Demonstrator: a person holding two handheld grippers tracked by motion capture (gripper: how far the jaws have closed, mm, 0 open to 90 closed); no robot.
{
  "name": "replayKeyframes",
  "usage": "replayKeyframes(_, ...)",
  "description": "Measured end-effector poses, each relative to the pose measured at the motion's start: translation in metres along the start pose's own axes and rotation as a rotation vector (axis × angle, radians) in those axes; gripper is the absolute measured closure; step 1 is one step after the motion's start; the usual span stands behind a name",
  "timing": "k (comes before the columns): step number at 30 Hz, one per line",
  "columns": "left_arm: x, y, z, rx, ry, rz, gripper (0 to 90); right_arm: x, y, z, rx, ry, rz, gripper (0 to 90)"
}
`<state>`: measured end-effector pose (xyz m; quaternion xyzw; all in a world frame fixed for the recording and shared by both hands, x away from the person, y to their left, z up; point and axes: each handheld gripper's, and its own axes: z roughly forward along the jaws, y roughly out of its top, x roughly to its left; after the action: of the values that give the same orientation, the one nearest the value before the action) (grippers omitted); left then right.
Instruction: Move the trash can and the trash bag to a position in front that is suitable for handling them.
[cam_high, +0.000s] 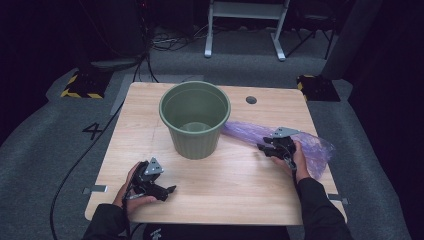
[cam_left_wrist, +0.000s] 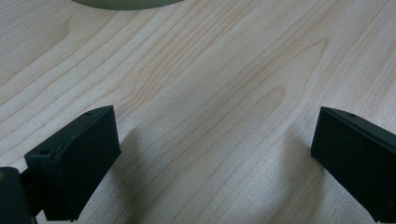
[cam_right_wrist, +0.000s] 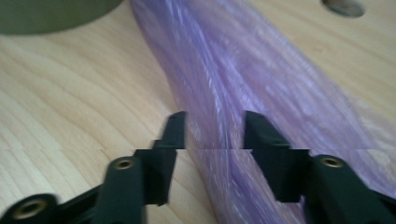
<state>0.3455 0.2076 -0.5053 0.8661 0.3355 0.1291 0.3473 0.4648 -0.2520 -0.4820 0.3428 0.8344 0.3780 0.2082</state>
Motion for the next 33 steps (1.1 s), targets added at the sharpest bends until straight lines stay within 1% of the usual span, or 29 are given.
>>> replayKeyframes(1,0.000,0.000,0.000,0.000,0.000,0.000,0.8,0.002,0.004,-0.002,-0.016,-0.004,-0.011,40.6)
replayKeyframes(3,0.000,0.000,0.000,0.000,0.000,0.000,0.7,0.004,0.008,-0.002,-0.027,-0.030,-0.027,35.0)
replayKeyframes(4,0.000,0.000,0.000,0.000,0.000,0.000,0.7,0.004,0.008,-0.002,-0.027,-0.030,-0.027,35.0)
replayKeyframes(5,0.000,0.000,0.000,-0.001,0.000,-0.001,0.8,0.004,0.011,-0.001,-0.048,-0.033,-0.025,29.4)
replayKeyframes(7,0.000,0.000,0.000,0.000,0.000,0.000,0.7,0.003,0.012,0.000,-0.050,-0.035,-0.024,27.9)
replayKeyframes(8,0.000,0.000,0.000,0.000,0.000,0.000,0.7,0.002,0.014,0.005,-0.044,-0.046,-0.022,24.1)
replayKeyframes(9,0.000,0.000,0.000,0.000,0.000,0.000,0.7,0.002,0.014,0.005,-0.044,-0.046,-0.022,24.1)
replayKeyframes(10,0.000,0.000,0.000,0.000,0.000,0.000,0.7,0.000,0.015,0.009,-0.033,-0.049,-0.014,22.6)
replayKeyframes(12,0.000,0.000,0.000,0.001,0.001,0.000,0.8,-0.007,0.013,0.020,0.000,-0.047,0.026,20.0)
replayKeyframes(13,0.000,0.000,0.000,0.001,0.001,0.000,0.7,-0.007,0.013,0.020,0.000,-0.047,0.026,20.0)
replayKeyframes(14,0.000,0.000,0.000,0.000,0.000,0.000,0.7,-0.011,0.012,0.026,0.017,-0.047,0.045,18.1)
replayKeyframes(15,0.000,0.000,0.000,0.000,0.000,0.000,0.7,-0.011,0.012,0.026,0.017,-0.047,0.045,18.1)
replayKeyframes(16,0.000,0.000,0.000,-0.001,0.000,-0.001,0.8,-0.014,0.010,0.031,0.038,-0.031,0.062,18.0)
replayKeyframes(17,0.000,0.000,0.000,-0.001,0.000,-0.001,0.8,-0.014,0.010,0.031,0.038,-0.031,0.062,18.0)
replayKeyframes(18,0.000,0.000,0.000,0.000,0.000,0.000,0.8,-0.015,0.008,0.034,0.053,-0.033,0.073,20.1)
replayKeyframes(19,0.000,0.000,0.000,0.000,0.000,0.000,0.7,-0.015,0.008,0.034,0.053,-0.033,0.073,20.1)
replayKeyframes(20,0.000,0.000,0.000,0.000,0.000,0.000,0.8,-0.017,0.006,0.035,0.060,-0.019,0.090,25.3)
replayKeyframes(21,0.000,0.000,0.000,0.000,0.000,0.000,0.8,-0.017,0.006,0.035,0.060,-0.019,0.090,25.3)
replayKeyframes(23,0.000,0.000,0.000,0.000,0.000,0.000,0.7,-0.018,0.004,0.036,0.064,-0.013,0.105,33.6)
replayKeyframes(24,0.000,0.000,0.000,0.000,0.000,0.001,0.7,-0.020,0.003,0.035,0.060,0.000,0.117,38.8)
replayKeyframes(25,0.000,0.000,0.000,0.000,0.000,0.001,0.7,-0.020,0.003,0.035,0.060,0.000,0.117,38.8)
replayKeyframes(26,0.000,0.000,0.000,0.000,0.000,0.000,0.8,-0.020,0.003,0.034,0.053,-0.001,0.122,46.4)
replayKeyframes(27,0.000,0.000,0.000,0.000,0.000,0.000,0.7,-0.020,0.003,0.034,0.053,-0.001,0.122,46.4)
replayKeyframes(28,0.000,0.000,0.000,0.000,0.000,0.000,0.7,-0.021,0.003,0.034,0.051,0.003,0.122,50.3)
replayKeyframes(29,0.000,0.000,0.000,0.000,0.000,0.000,0.8,-0.021,0.003,0.033,0.048,0.001,0.123,55.7)
replayKeyframes(30,0.000,0.000,0.000,0.000,0.000,0.000,0.8,-0.021,0.003,0.033,0.045,0.000,0.119,63.9)
replayKeyframes(31,0.000,0.000,0.000,0.000,0.000,0.000,0.7,-0.021,0.003,0.033,0.045,0.000,0.119,63.9)
replayKeyframes(32,0.000,0.000,0.000,0.000,0.000,0.000,0.8,-0.021,0.002,0.032,0.042,-0.003,0.128,70.5)
replayKeyframes(33,0.000,0.000,0.000,0.000,0.000,0.000,0.8,-0.021,0.002,0.032,0.042,-0.003,0.128,70.5)
